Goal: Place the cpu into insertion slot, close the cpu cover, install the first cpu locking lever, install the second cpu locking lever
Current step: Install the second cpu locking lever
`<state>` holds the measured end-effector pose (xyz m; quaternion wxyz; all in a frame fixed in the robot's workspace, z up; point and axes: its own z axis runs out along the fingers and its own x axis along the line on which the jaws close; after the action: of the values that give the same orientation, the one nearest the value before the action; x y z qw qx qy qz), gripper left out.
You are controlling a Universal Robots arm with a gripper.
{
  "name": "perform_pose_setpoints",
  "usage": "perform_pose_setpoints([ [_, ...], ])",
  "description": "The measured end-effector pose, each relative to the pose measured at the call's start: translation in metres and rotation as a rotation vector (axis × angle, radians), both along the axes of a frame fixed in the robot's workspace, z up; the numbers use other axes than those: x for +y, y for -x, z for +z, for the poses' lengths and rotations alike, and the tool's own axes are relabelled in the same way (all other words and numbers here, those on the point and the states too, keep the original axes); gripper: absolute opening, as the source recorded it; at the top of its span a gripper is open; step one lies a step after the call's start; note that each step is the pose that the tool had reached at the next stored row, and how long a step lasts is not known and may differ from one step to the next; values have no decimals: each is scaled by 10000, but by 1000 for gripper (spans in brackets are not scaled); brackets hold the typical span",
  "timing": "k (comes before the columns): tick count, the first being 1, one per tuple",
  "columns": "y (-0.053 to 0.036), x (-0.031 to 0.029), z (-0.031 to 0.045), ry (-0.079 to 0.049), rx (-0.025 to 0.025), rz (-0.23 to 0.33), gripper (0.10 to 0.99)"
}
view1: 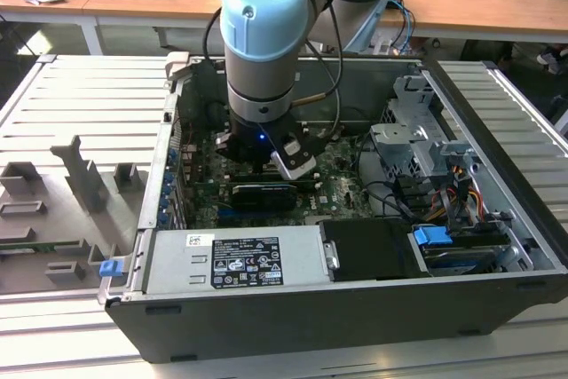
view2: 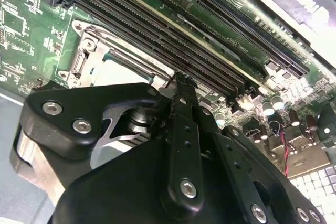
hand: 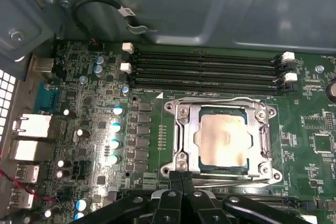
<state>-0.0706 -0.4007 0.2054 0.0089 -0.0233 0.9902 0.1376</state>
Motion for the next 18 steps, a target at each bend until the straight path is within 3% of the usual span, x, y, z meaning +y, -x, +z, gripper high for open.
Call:
perform_pose_setpoints([
  [2,35,-13,-26,-102,-1,-1,106],
  [4,69,-18,-84,-391,-2,3,106],
  [8,76,-17,-104,-532,-4,5,106],
  [11,78,-18,-113,-593,-1,6,106],
  [18,87,-33,-114,-564,-1,6,106],
])
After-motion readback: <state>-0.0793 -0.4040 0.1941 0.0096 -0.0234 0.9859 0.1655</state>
